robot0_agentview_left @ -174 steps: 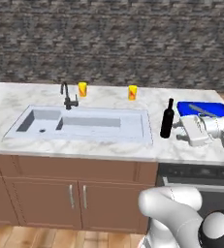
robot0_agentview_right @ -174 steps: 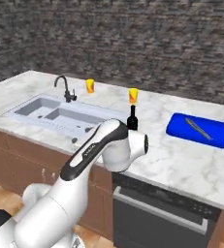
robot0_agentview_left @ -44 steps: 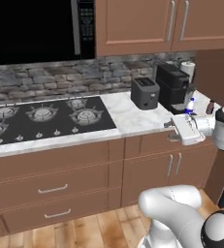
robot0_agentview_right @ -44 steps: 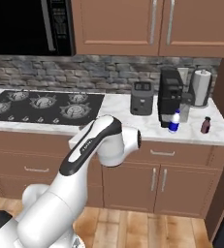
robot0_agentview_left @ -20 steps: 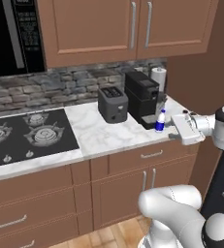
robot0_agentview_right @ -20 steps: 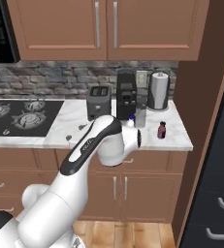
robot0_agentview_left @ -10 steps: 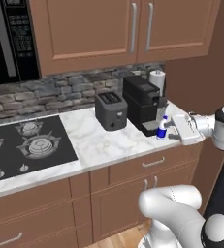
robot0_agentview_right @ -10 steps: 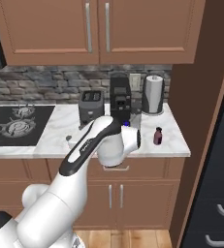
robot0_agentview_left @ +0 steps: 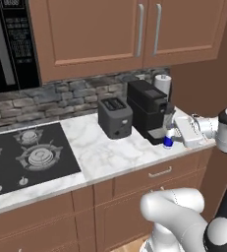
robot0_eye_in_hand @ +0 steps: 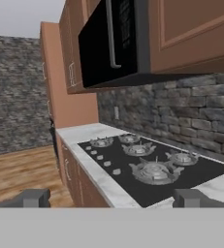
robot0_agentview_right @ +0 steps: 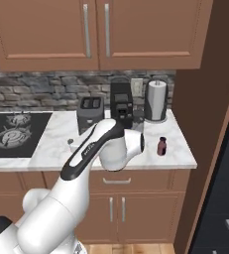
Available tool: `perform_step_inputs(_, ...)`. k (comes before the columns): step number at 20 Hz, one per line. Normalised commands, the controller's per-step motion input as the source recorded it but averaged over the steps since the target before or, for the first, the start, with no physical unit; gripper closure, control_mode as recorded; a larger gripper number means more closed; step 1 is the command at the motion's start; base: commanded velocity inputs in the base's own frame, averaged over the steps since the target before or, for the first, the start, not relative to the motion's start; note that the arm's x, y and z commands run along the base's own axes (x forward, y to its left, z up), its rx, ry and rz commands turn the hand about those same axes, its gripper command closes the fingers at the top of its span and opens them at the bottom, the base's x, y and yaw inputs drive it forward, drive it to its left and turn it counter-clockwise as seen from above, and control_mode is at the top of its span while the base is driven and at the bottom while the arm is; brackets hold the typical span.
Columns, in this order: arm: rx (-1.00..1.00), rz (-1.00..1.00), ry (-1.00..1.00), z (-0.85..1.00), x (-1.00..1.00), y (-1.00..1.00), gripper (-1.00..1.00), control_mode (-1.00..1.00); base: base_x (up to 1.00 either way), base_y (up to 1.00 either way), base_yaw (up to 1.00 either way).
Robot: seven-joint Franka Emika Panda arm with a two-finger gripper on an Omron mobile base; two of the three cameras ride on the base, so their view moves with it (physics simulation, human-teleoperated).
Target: Place the drinks on the dining counter in a tight cluster.
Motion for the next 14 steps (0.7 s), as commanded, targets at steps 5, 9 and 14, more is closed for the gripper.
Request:
perform_step_inputs(5,0.0,0.0,0.0,0.0,0.0,0.0,-1.0,1.0,0.33,-0.18,0.0)
perform_step_inputs(9,0.0,0.0,0.0,0.0,0.0,0.0,-1.0,1.0,0.39,-0.2,0.0)
perform_step_inputs(14,0.0,0.0,0.0,0.0,0.0,0.0,-1.0,1.0,0.47,-0.2,-0.03)
